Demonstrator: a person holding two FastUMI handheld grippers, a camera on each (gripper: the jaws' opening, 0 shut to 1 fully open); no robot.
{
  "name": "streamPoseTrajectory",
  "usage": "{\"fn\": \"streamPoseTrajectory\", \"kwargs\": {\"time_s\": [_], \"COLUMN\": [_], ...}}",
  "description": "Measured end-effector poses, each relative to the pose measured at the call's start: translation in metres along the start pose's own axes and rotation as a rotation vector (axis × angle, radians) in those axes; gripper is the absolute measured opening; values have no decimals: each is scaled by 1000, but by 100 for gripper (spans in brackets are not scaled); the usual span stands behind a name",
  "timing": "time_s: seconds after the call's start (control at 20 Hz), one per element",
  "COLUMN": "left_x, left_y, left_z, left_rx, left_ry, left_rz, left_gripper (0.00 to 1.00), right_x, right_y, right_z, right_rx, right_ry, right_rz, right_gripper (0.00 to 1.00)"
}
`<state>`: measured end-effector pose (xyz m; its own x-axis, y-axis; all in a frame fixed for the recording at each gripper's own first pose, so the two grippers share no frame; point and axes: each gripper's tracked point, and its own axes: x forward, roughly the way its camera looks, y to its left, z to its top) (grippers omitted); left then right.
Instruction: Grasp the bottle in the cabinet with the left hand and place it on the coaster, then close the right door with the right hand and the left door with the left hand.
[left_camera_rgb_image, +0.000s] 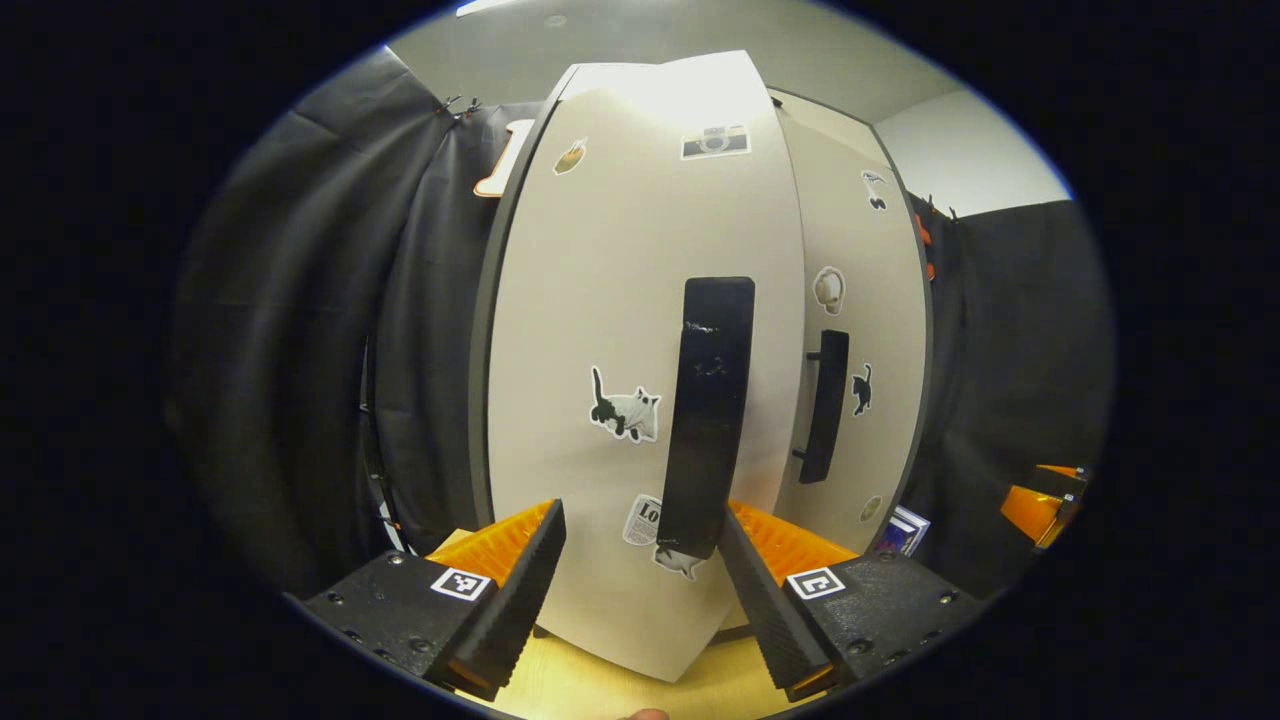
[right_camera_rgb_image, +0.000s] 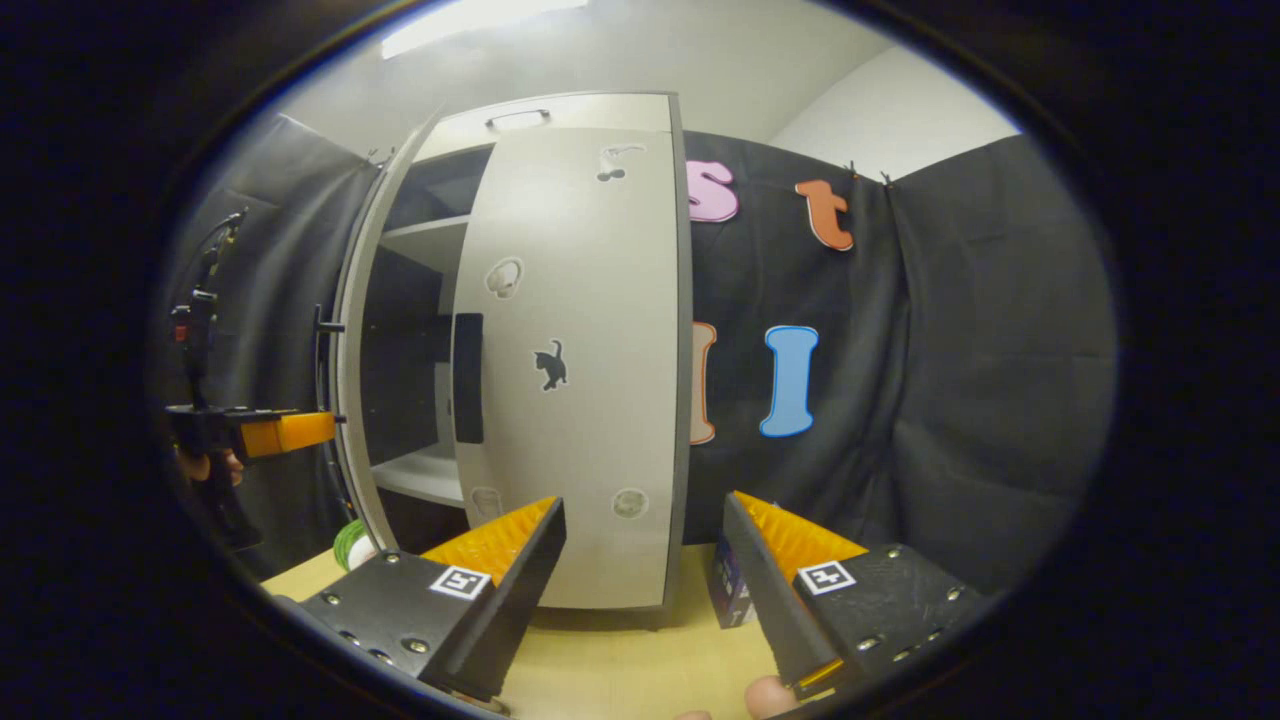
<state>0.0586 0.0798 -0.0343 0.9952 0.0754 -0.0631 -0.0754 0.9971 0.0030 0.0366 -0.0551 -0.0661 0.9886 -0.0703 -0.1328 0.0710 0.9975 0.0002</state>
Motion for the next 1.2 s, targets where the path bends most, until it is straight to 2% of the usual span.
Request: {"fn": "streamPoseTrajectory", "kwargs": {"time_s": [0.6,1.0,1.05,1.2], "left_x": [-16,-43,-47,-60], "left_y": [-19,-20,-20,-21], "left_z": [0,-1,0,5], "left_rx": [14,4,2,-2], "left_ry": [17,38,39,46], "left_rz": [-69,-76,-76,-71], "left_gripper": [92,92,92,92], "right_x": [-15,-21,-22,-25], "right_y": [-47,-48,-47,-45], "right_z": [-3,-2,-2,1], "right_rx": [-1,-3,-5,-15], "right_ry": [8,6,5,1], "right_rz": [-110,-100,-97,-88], "right_gripper": [96,96,94,96]}}
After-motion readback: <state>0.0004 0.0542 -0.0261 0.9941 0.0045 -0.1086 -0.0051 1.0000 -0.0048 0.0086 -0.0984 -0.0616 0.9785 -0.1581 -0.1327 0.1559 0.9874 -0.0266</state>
